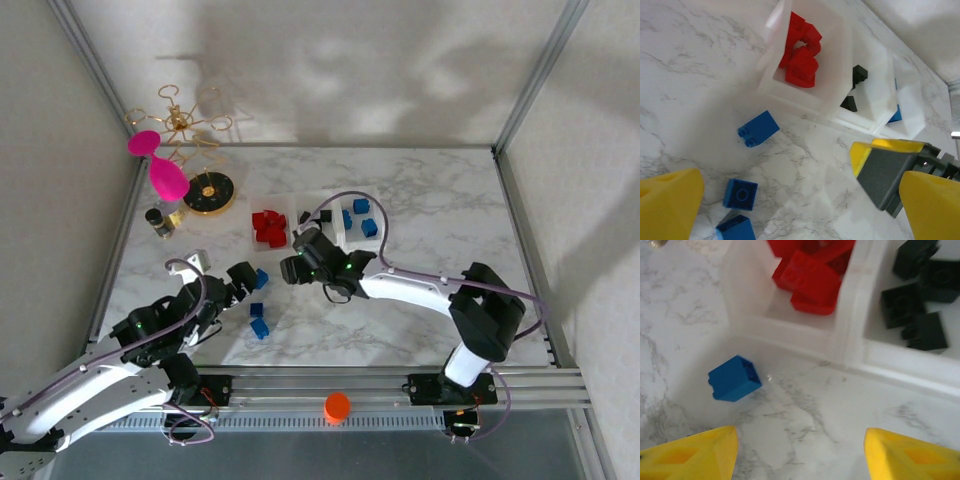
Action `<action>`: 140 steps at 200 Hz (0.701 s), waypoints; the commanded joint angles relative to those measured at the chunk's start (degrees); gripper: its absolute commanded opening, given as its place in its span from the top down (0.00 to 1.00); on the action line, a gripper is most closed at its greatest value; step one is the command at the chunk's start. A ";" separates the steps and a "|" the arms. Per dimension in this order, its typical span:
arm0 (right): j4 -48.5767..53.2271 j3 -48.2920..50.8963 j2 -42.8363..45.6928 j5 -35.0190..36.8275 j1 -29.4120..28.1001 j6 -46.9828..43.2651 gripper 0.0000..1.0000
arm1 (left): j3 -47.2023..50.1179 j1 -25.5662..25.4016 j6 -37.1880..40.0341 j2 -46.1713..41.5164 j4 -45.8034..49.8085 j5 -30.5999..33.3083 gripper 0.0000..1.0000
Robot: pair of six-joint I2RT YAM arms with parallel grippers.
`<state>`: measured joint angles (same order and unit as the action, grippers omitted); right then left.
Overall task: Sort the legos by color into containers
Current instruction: Pick up the lego from the center of the table.
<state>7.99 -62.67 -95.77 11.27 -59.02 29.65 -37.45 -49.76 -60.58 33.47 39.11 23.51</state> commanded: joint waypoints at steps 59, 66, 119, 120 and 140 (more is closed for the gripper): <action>-4.86 -7.38 -11.96 -3.42 -5.15 -0.07 0.25 | 1.07 0.49 -3.31 -5.20 6.29 4.33 0.00; -4.91 -8.56 -13.16 -3.75 -5.34 -0.73 0.24 | 1.07 0.48 -3.56 -5.43 6.53 4.48 0.00; -4.30 -16.35 -22.45 -3.28 -5.31 -5.27 0.18 | 0.45 0.51 -3.85 -5.87 7.93 5.48 0.00; -4.21 -16.48 -22.62 -3.23 -5.36 -5.42 0.17 | 0.45 0.52 -3.85 -5.87 7.96 5.53 0.00; -3.14 -19.13 -25.55 -1.92 -5.40 -7.55 0.14 | 0.54 0.54 -3.84 -6.04 7.88 5.69 0.00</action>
<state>3.66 -78.15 -118.13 7.70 -64.01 25.65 -37.26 -49.76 -63.29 28.12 44.60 27.07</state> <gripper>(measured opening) 0.844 0.994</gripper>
